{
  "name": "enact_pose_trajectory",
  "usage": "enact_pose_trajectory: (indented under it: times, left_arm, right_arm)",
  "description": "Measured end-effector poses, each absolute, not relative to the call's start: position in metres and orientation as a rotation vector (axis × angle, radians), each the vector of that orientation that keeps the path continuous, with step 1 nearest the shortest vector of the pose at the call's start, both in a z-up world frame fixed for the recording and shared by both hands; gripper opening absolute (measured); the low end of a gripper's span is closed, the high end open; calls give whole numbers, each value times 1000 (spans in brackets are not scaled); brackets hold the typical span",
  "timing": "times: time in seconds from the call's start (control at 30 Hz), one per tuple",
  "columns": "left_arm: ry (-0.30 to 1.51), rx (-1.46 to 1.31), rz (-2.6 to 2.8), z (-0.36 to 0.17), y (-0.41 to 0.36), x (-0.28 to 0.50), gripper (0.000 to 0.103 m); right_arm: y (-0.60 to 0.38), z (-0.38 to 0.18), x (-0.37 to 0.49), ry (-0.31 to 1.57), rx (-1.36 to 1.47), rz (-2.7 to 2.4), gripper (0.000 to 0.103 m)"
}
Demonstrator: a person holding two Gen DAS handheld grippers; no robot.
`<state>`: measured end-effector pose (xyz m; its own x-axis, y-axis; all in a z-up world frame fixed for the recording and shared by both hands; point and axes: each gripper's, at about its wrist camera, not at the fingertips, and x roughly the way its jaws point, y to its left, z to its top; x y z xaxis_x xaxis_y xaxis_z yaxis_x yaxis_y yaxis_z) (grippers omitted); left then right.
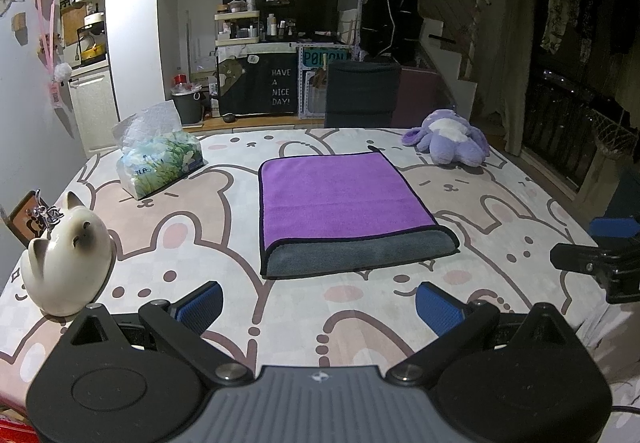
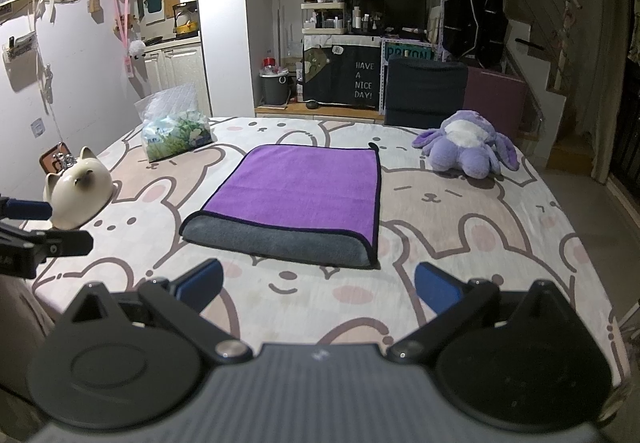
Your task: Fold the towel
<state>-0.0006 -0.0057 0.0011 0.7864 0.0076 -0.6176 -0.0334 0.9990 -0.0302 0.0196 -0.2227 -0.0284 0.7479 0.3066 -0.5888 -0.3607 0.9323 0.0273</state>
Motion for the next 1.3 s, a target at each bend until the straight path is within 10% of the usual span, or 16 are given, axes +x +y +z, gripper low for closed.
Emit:
enact_pose_trajectory:
  times: [1.3]
  left_arm:
    - [742,-38,26,-24,19,132,101]
  right_arm:
    - [-219,-48,141,743,-44,385,103]
